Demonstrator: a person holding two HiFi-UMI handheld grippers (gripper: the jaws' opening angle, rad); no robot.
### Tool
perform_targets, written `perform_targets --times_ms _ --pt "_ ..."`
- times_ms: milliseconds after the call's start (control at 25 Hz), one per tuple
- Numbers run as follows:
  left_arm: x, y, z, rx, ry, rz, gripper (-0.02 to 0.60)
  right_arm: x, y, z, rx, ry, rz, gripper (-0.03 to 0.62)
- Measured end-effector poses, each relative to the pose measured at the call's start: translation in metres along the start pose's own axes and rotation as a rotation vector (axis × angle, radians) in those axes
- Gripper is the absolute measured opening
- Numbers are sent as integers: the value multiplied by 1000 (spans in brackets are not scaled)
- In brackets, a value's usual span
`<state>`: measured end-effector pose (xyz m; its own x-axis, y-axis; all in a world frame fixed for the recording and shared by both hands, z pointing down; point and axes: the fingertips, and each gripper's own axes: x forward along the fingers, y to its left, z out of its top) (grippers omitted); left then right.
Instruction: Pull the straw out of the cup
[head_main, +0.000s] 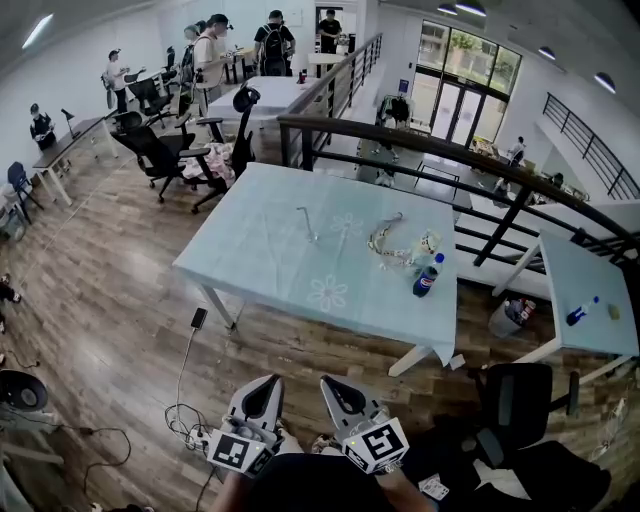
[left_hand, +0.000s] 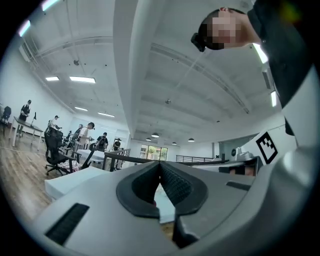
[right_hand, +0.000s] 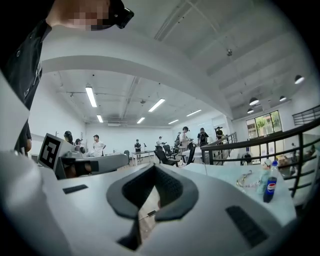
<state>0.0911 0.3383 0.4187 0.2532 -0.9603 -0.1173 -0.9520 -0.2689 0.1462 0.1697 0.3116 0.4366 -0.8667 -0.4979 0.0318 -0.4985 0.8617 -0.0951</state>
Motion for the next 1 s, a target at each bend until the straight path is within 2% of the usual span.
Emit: perform_targets --times_ms 120,320,600,1000 --pt "0 -2 -4 8 18 2 12 0 0 1 1 -5 6 8" --pt "-5 -4 2 -3 -9 12 12 0 7 2 37 -22 32 9" --pt "-12 21 -8 -38 11 56 12 16 9 -2 48 -13 45 9" --pt "21 67 -11 -34 25 10 12 67 -7 -17 77 33 7 9"
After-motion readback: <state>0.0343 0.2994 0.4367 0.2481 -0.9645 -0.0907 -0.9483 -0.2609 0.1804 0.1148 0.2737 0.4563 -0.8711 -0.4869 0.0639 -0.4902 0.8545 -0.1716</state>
